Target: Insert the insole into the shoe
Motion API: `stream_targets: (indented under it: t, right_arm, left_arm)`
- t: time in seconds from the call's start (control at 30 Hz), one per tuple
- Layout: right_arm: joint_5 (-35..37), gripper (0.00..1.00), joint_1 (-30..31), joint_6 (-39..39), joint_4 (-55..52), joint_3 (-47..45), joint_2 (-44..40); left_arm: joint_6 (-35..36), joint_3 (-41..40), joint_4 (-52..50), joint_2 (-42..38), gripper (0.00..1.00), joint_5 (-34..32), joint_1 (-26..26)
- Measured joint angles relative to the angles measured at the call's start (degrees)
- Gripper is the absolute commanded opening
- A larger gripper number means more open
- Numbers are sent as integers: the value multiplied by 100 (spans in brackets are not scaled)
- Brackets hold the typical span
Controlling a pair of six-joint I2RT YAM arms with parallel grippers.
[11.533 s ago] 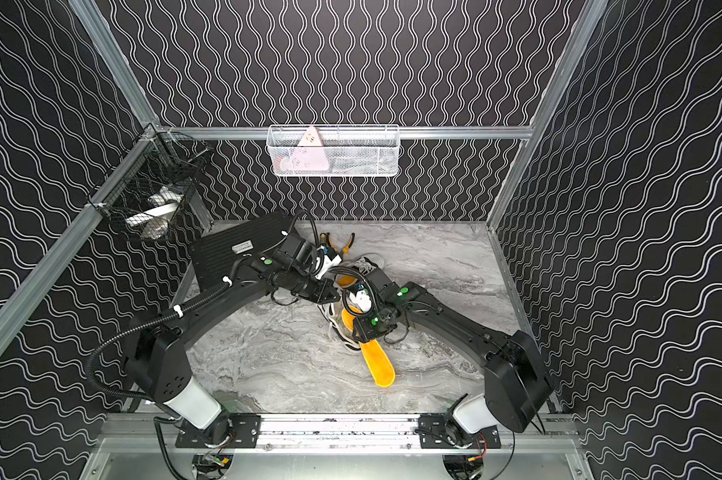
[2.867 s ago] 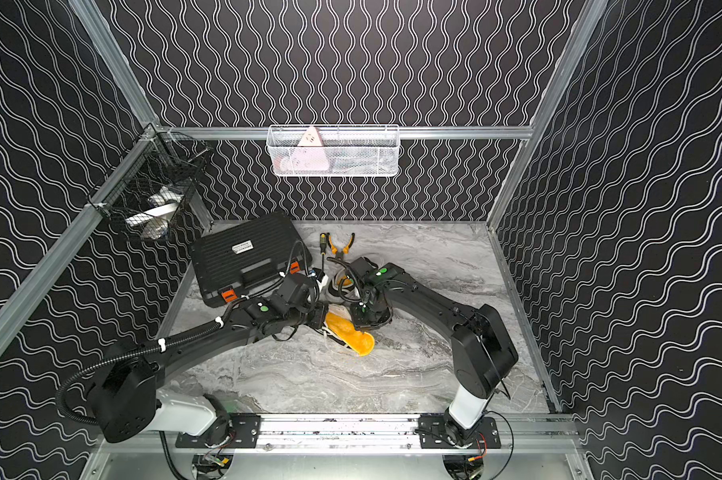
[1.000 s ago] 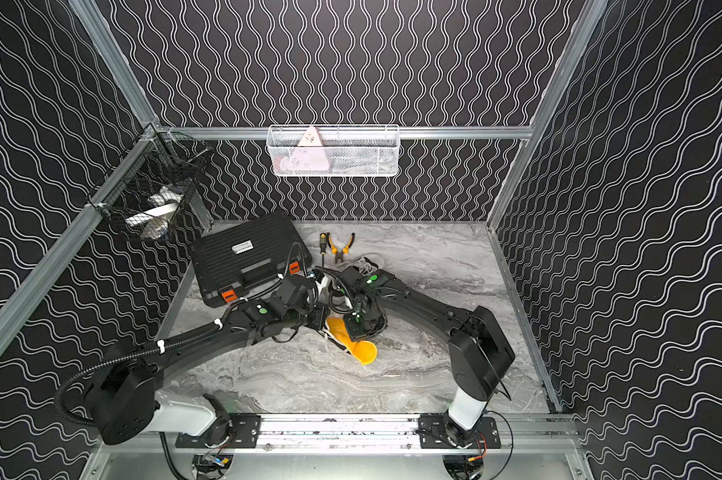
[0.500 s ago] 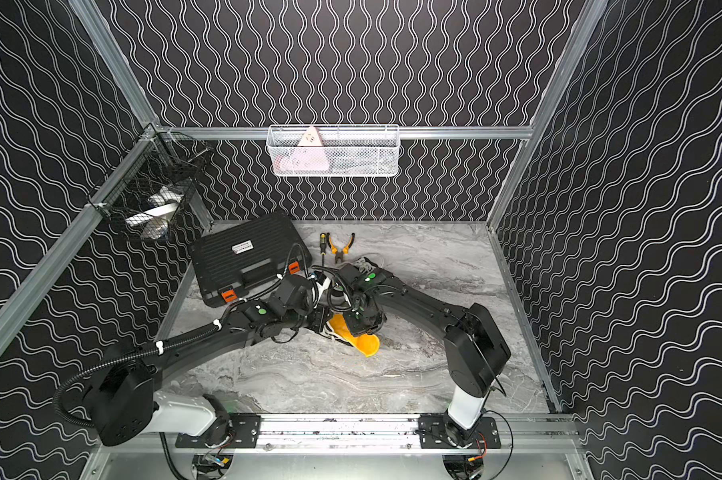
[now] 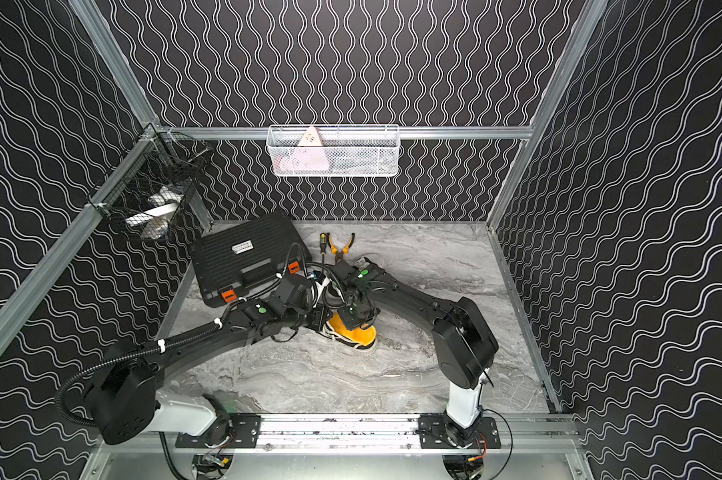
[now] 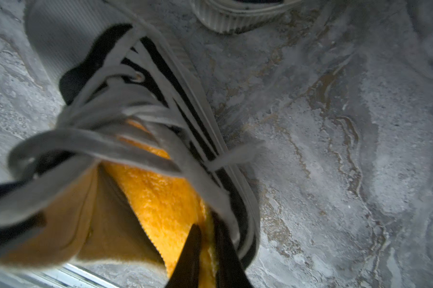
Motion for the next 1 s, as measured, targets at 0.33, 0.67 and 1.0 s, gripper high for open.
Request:
stream_targets:
  t: [0.33,0.67,1.0]
  right_arm:
    - [-212,16,0,258,361,149,299]
    - [-599,20,2,597,820,160,411]
    - [-566,47,-24,1005,1078,-278,177]
  left_arm:
    - [-166,-111,164,-28,0,55,52]
    - [-435,-372,411,-138,0,254,289]
    - [-483,-428,376,-267,0,155,348]
